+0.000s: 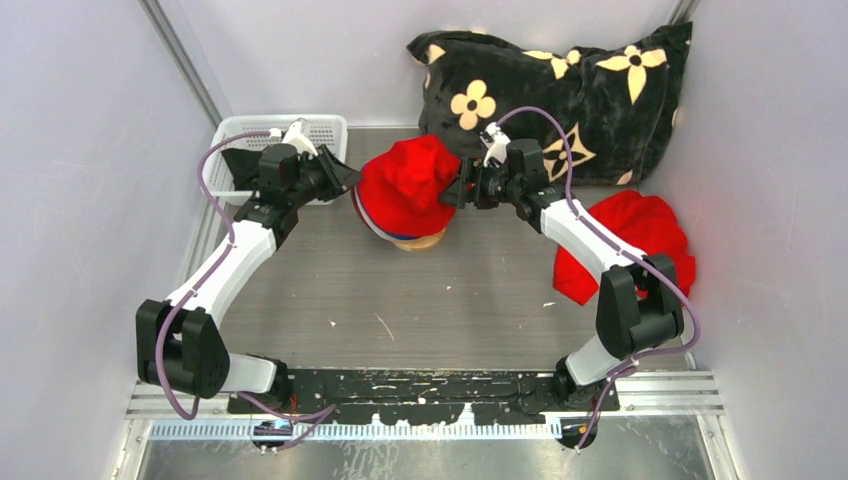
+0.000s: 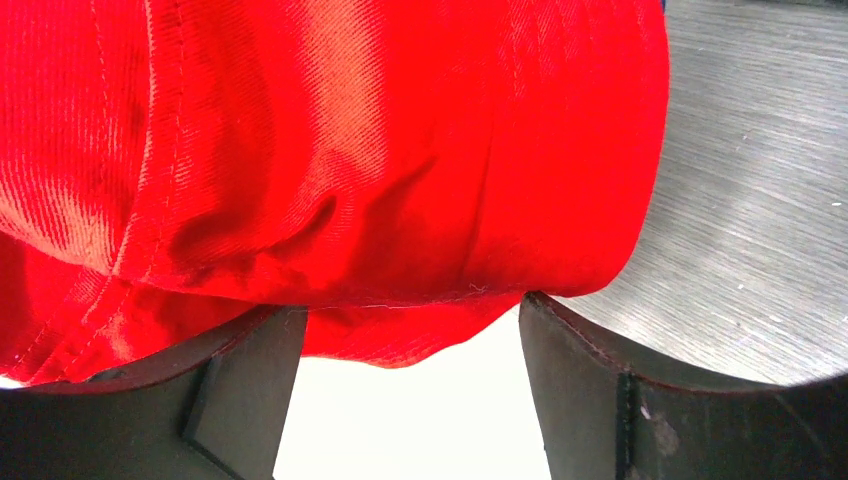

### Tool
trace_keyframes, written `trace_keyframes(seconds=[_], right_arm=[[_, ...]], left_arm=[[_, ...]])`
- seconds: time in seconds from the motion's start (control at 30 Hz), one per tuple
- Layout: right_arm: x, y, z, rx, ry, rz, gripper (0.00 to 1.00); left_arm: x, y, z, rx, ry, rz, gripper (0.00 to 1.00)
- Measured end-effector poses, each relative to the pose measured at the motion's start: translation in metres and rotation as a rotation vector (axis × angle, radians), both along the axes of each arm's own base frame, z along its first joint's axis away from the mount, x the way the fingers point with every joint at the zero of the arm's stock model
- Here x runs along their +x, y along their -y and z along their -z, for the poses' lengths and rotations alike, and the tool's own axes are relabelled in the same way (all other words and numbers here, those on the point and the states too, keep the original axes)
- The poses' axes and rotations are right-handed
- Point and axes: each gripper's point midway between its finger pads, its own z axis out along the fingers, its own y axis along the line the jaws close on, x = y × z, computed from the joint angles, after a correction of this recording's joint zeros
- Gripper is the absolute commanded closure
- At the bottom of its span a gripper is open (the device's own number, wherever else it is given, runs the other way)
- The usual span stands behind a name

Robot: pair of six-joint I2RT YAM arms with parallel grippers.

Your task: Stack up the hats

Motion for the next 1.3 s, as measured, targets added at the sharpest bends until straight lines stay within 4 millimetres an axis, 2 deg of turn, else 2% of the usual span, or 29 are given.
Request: trace_keyframes(seconds=[0.27, 0.77, 1.1, 1.2, 1.3], right_arm=[[0.004, 0.006, 0.000, -0.035, 0.012, 0.022, 0.17], [0.007, 0.010, -0.003, -0.041, 0.021, 0.041, 0.17], [0.007, 0.010, -0.004, -0.040, 0.022, 0.041, 0.17], [0.007, 0.010, -0.004, -0.040, 0.023, 0.041, 0.17], [0.007, 0.010, -0.004, -0.040, 0.023, 0.041, 0.17]], left_arm=[[-0.003, 0.002, 0.003, -0.006, -0.019, 0.013, 0.67], [-0.001, 0.008, 0.023, -0.007, -0.072, 0.042, 0.66], [0.001, 0.012, 0.027, -0.039, -0.054, 0.053, 0.67], [0.001, 0.014, 0.031, -0.064, -0.042, 0.054, 0.75], [0.002, 0.015, 0.035, -0.095, -0.027, 0.049, 0.98]])
